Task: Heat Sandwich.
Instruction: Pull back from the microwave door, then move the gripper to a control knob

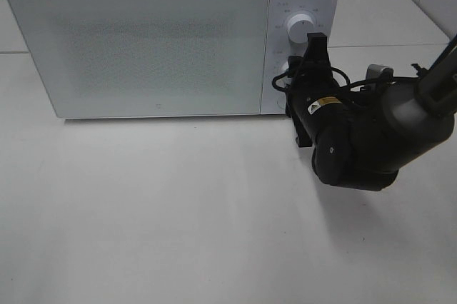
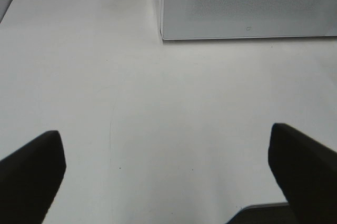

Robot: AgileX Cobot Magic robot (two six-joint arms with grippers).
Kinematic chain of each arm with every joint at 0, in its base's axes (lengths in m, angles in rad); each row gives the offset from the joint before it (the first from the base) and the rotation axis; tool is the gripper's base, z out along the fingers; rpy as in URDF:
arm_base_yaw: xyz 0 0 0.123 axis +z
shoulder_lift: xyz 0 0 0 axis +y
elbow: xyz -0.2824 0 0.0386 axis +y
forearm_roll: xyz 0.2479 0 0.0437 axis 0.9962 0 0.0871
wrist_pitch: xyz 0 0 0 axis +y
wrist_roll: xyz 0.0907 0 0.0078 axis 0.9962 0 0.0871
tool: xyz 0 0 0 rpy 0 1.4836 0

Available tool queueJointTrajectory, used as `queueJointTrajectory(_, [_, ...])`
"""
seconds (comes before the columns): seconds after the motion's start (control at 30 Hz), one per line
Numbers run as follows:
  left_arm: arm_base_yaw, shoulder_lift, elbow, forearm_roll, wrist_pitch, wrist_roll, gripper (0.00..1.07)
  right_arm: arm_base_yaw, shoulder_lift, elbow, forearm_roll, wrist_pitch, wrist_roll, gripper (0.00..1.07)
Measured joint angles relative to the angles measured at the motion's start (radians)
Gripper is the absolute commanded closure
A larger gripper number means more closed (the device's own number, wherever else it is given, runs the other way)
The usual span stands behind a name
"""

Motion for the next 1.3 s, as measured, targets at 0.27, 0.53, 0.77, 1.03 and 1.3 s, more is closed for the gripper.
queueJointTrajectory(0.27, [0.0,0.0,0.0,0.0,0.0,0.0,0.09,0.0,0.0,0.0,0.001,-0.001,-0.009,0.89])
queueJointTrajectory(0.53, [0.0,0.0,0.0,0.0,0.0,0.0,0.09,0.003,0.0,0.0,0.006,-0.002,-0.019,0.76])
queueJointTrajectory(0.77, [0.0,0.0,0.0,0.0,0.0,0.0,0.09,0.003,0.0,0.0,0.016,-0.002,-0.036,0.61])
queueJointTrajectory(1.03, [0.0,0.0,0.0,0.0,0.0,0.0,0.09,0.001,-0.001,0.015,0.054,-0.024,-0.036,0.4])
queueJointTrajectory(1.3, [0.0,0.0,0.0,0.0,0.0,0.0,0.09,0.0,-0.041,0.064,0.02,-0.036,-0.036,0.32])
